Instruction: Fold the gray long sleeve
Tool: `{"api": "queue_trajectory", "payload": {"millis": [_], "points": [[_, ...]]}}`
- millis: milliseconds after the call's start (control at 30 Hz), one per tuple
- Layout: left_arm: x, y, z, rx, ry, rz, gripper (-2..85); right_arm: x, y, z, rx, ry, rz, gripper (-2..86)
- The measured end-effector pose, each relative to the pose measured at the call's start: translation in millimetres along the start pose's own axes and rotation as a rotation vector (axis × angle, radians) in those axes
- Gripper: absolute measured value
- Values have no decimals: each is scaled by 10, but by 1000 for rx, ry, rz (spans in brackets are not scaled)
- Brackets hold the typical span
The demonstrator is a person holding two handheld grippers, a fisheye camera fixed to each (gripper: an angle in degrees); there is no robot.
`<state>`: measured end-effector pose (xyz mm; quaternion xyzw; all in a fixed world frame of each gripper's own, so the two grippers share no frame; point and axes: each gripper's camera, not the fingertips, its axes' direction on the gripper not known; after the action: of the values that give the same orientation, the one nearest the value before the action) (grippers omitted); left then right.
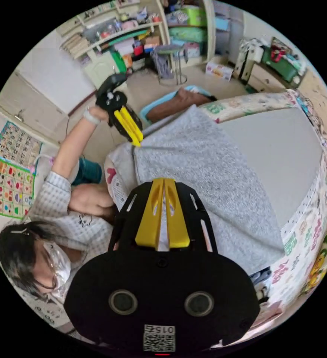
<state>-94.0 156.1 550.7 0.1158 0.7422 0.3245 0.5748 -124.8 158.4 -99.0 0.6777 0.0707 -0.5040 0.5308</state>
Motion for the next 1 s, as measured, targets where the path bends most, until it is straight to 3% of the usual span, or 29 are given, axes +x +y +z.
{"api": "queue_trajectory", "payload": {"millis": [167,267,567,700,800,867,1000], "points": [[1189,513,-937,290,-253,72,43,-640,1478,-1053,731,8,66,-5],[1781,720,-1274,437,-314,146,63,-902,2136,-1286,964,69,179,-5],[2328,830,-1622,542,-225,246,73,-1542,3149,-1068,821,273,235,-7],[2369,775,-1462,545,-160,279,76,-1603,3490,-1014,816,264,255,-5],[2404,646,-1359,504,-158,339,77,-1829,3676,-1172,995,257,286,-5],[2385,446,-1327,483,-170,366,76,-2040,3663,-1473,1114,318,490,-5],[2301,22,-1391,484,-107,442,76,-2634,3499,-1949,1342,387,544,-5]]}}
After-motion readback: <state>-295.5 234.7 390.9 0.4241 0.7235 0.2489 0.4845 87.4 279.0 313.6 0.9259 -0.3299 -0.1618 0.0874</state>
